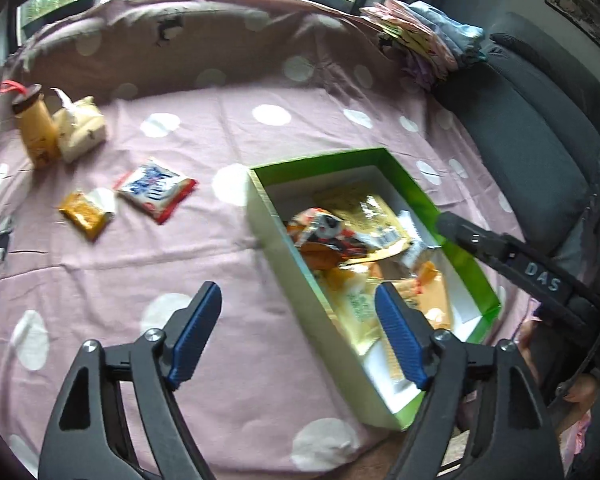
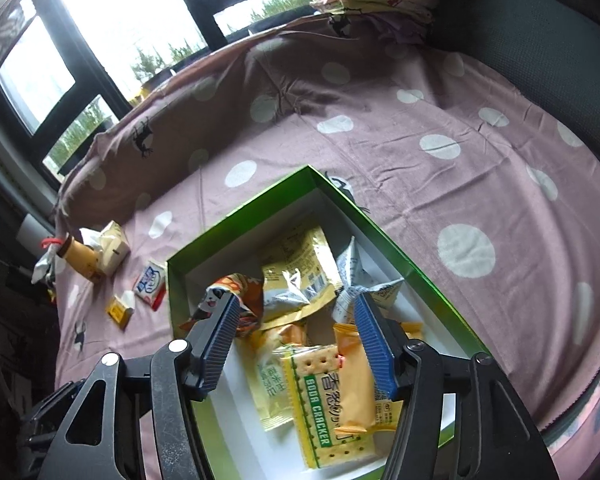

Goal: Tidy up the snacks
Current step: 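Move the right gripper to the yellow cheese biscuit bar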

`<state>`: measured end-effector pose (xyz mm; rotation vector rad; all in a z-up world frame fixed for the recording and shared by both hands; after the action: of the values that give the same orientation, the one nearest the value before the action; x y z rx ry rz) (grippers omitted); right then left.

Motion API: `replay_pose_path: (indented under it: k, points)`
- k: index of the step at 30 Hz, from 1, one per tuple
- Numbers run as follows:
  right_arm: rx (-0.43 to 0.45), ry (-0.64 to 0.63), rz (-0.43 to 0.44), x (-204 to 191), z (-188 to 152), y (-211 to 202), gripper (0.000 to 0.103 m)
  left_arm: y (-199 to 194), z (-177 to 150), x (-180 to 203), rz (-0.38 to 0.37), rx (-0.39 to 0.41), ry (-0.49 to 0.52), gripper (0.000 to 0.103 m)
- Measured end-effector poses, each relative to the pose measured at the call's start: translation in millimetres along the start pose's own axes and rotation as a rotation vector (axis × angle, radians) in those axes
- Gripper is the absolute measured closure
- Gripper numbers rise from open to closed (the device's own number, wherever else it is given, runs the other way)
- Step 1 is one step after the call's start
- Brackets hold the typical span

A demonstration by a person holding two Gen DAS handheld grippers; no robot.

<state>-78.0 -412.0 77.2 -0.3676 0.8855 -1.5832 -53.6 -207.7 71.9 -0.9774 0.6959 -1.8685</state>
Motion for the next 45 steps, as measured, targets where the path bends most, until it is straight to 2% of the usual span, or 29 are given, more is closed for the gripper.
replay_pose_path:
  k: [2,4,6,7,9,10,12,14,17,19,22,26,29,33,35,36,38,41,45]
  points:
    - [0.022,-0.026,0.037,-19,4,0,0.037,-14,9,-37,0.089,0.052,-0.024,0.014]
    - [0.046,-0.063,0.076,-41,7,1,0.023,-28,14,-81,0.147,0.096,-0.103,0.006]
    - [0.061,-0.116,0.107,-67,8,6,0.021,-40,17,-130,0.161,0.152,-0.213,0.002]
    - [0.056,-0.142,0.125,-81,8,10,0.021,-44,18,-157,0.208,0.178,-0.269,0.002]
    - [0.022,-0.187,0.170,-112,3,24,0.021,-48,17,-209,0.381,0.159,-0.379,0.005]
    - [-0.004,-0.207,0.193,-128,1,34,0.021,-52,17,-230,0.437,0.159,-0.412,0.005]
    - [-0.058,-0.255,0.245,-164,-5,55,0.021,-63,21,-257,0.465,0.200,-0.484,0.005]
    - [-0.107,-0.310,0.298,-201,-7,78,0.021,-69,20,-276,0.447,0.206,-0.559,0.005]
    - [-0.184,-0.372,0.348,-250,-8,121,0.021,-70,18,-281,0.364,0.177,-0.608,0.005]
    - [-0.245,-0.412,0.311,-273,-12,157,0.021,-73,18,-279,0.328,0.175,-0.629,0.005]
    - [-0.326,-0.495,0.219,-298,-21,199,0.021,-79,21,-274,0.311,0.188,-0.627,0.005]
    - [-0.277,-0.579,0.214,-324,-21,224,0.021,-84,26,-268,0.279,0.206,-0.608,0.004]
    - [-0.309,-0.615,0.106,-324,-22,242,0.022,-84,26,-267,0.265,0.207,-0.615,0.004]
    - [-0.330,-0.630,0.101,-326,-31,255,0.037,-85,29,-265,0.238,0.211,-0.616,0.004]
    - [-0.304,-0.638,0.062,-324,-31,253,0.050,-85,29,-262,0.236,0.211,-0.610,0.004]
    - [-0.295,-0.640,0.055,-323,-31,251,0.054,-85,29,-262,0.237,0.212,-0.608,0.004]
    - [-0.291,-0.640,0.071,-323,-34,246,0.062,-85,29,-261,0.244,0.212,-0.606,0.004]
    - [-0.290,-0.612,0.073,-318,-34,239,0.065,-84,28,-261,0.254,0.210,-0.595,0.004]
    - [-0.289,-0.558,0.126,-301,-40,211,0.065,-82,27,-260,0.261,0.207,-0.591,0.004]
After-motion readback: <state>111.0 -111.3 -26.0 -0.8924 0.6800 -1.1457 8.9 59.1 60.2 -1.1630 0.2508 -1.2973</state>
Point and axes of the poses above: each gripper's, at about its wrist camera, not at the fingertips, and y roughly the way its jaws point, x to its right, z to its top, the point moved 8 cm from there along y, roughly the way its jaws point, and after that the axes turned 12 degrees about -y, right-handed, at the moved point
